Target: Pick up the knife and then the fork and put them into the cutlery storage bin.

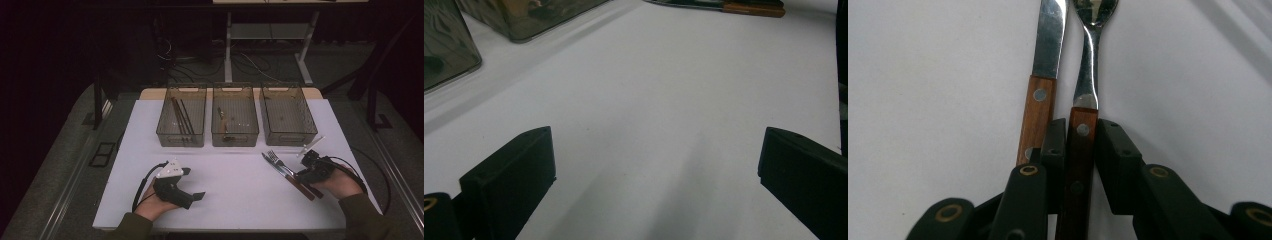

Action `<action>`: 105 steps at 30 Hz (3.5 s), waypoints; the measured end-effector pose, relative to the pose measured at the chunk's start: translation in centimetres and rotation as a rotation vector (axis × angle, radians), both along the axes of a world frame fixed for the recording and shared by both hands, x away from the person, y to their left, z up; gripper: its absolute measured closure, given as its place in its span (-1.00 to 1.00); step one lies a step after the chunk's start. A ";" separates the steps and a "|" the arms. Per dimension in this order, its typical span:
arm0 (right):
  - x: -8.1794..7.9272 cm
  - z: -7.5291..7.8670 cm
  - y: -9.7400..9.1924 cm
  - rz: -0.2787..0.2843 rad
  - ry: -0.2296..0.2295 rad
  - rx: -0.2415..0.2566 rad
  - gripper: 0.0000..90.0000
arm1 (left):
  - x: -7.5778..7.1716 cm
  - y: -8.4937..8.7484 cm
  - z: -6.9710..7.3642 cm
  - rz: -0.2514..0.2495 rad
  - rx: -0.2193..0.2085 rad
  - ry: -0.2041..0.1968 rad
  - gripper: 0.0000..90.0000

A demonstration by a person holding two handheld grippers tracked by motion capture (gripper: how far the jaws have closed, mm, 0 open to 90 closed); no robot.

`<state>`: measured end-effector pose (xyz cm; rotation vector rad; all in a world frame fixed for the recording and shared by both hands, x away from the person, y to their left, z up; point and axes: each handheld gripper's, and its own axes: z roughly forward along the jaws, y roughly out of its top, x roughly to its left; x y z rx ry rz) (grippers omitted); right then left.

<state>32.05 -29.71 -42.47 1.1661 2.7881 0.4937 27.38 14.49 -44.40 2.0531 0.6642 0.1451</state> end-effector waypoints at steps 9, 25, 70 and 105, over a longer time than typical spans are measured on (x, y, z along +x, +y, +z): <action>2.5 0.4 1.7 -0.003 0.175 -0.121 0.66 | 0.0 0.0 0.0 -0.005 0.002 0.001 -0.99; 2.2 0.6 0.7 -0.034 0.121 -0.051 0.71 | 0.0 0.0 0.0 -0.006 0.002 0.000 -0.99; 8.8 8.4 -5.9 -0.374 -0.510 0.540 0.71 | 0.0 0.1 0.1 -0.008 -0.008 -0.001 -0.99; 13.9 3.1 -3.3 -0.349 -0.302 0.161 0.65 | 0.5 0.4 -0.1 0.004 -0.003 -0.032 -1.00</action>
